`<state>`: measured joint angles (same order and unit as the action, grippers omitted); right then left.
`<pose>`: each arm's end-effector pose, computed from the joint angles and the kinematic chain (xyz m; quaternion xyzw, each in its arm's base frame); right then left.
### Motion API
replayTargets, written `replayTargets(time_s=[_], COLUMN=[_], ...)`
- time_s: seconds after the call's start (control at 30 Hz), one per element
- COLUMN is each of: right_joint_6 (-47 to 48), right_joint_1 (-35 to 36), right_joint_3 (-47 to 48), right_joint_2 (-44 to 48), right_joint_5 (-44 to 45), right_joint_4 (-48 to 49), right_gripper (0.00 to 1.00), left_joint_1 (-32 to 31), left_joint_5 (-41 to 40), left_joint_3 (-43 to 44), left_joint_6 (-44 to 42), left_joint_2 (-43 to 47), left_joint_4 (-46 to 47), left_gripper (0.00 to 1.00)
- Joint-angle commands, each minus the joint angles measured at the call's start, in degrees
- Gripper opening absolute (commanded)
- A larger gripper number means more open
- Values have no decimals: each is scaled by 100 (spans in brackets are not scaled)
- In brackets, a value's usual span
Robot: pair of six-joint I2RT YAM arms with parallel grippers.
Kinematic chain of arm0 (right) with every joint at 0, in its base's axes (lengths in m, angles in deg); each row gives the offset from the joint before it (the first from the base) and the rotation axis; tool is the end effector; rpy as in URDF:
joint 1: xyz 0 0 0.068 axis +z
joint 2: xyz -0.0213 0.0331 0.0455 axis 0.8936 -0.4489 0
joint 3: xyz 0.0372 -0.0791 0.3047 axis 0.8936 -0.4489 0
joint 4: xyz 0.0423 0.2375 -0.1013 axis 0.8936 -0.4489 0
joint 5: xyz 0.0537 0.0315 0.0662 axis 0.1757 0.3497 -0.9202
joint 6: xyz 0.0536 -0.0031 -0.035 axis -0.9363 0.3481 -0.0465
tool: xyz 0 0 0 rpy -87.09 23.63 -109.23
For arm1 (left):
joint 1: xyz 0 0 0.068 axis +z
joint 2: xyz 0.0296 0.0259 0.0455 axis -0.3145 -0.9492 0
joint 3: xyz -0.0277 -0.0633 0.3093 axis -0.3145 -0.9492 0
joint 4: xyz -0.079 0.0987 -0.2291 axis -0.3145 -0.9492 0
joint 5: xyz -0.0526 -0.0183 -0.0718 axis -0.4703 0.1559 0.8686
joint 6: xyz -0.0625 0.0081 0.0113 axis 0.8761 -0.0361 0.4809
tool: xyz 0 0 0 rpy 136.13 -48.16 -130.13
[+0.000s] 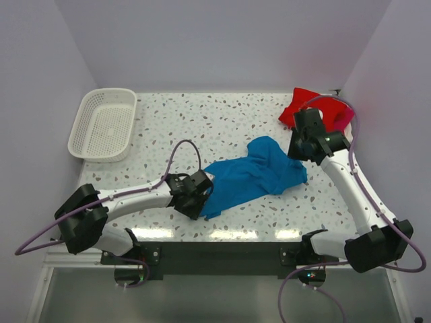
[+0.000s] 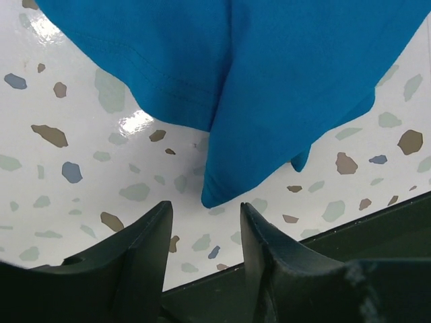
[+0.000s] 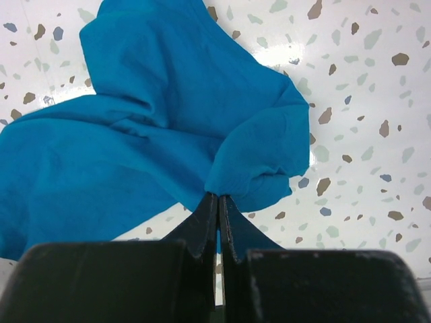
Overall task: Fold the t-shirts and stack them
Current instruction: Flatten the tshirt out
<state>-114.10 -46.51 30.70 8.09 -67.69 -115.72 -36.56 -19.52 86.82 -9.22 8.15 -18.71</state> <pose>0.2327 0.0566 0.3750 0.1078 0.9368 -0.0105 0.3326 0.1426 -0.1945 0.2144 0.2029 0.9681 -0.0587 0.1345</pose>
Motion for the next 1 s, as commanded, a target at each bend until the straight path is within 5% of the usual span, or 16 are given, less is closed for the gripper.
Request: replayTargets(time_s=[0.0, 0.97], right_joint_6=[-80, -133], right_joint_1=[-38, -109], right_joint_3=[-37, -248], right_joint_2=[233, 559], right_joint_5=[7, 33], right_joint_4=[104, -37], right_gripper=[0, 0], left_joint_1=[-13, -21], left_joint_5=[-41, 231], left_joint_3=[138, -248], left_joint_6=[-47, -143], left_joint_2=[-116, -424], left_joint_4=[228, 466], left_gripper=[48, 27])
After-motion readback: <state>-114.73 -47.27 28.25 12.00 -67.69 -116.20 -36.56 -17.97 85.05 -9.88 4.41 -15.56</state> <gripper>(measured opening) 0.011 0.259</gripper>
